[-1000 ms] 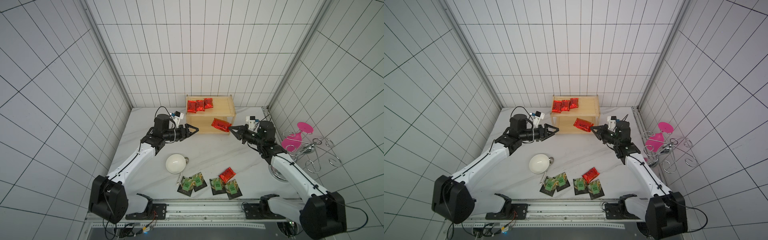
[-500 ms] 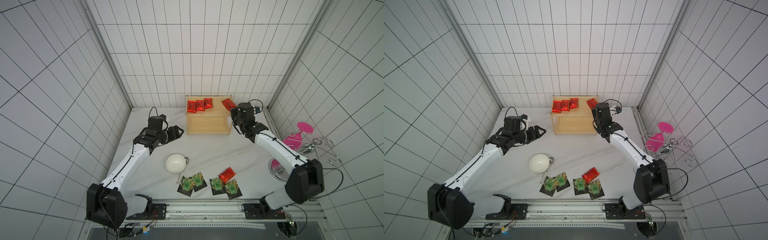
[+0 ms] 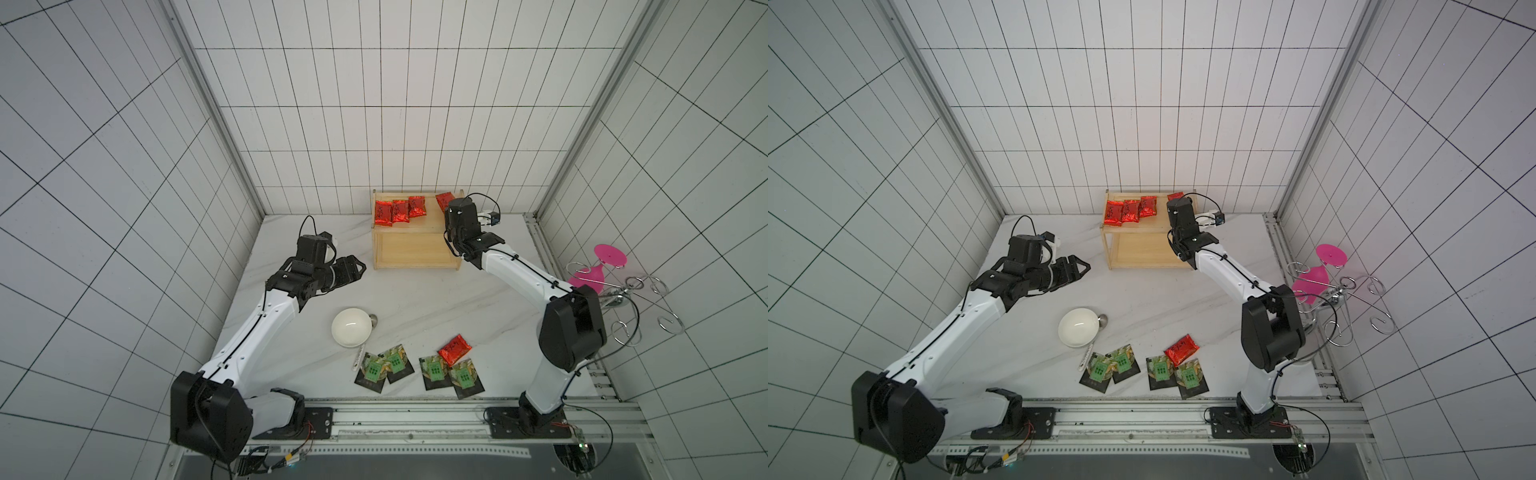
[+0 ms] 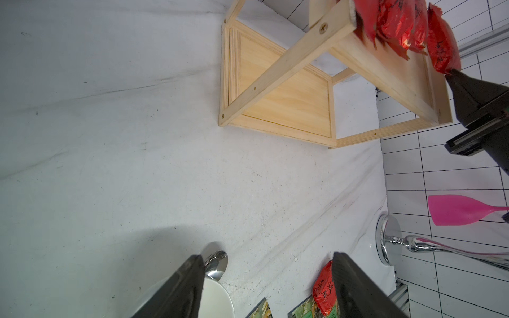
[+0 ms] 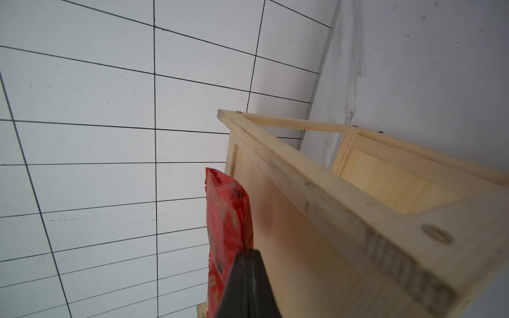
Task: Place the tea bags on the shelf by color
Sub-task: Place the tea bag on the shelf.
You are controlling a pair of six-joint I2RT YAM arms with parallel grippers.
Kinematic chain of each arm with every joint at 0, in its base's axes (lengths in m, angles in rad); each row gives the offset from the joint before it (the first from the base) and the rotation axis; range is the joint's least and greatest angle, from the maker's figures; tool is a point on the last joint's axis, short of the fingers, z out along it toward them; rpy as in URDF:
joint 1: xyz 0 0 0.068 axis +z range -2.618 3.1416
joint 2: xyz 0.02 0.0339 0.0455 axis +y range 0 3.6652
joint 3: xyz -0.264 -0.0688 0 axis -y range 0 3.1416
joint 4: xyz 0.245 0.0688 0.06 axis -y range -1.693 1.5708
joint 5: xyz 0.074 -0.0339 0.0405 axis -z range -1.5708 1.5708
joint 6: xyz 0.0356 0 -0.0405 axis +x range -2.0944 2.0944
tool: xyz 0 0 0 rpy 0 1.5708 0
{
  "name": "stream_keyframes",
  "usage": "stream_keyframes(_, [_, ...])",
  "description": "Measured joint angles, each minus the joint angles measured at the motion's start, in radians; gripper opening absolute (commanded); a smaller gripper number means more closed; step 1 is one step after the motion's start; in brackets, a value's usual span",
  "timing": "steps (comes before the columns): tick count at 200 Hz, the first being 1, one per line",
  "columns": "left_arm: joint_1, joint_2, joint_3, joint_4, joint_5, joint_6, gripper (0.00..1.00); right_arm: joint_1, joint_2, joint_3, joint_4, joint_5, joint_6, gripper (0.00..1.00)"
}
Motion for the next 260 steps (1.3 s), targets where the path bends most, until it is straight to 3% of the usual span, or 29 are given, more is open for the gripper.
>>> stream_keyframes(177, [-0.020, -0.019, 0.000, -0.008, -0.027, 0.016, 0.76, 0.031, 0.145, 0.176, -0.020, -0.034, 0.063, 0.02])
stream_keyframes(260, [-0.026, -0.029, 0.000, -0.008, -0.040, 0.022, 0.76, 0.037, 0.145, 0.179, -0.031, -0.034, 0.072, 0.13])
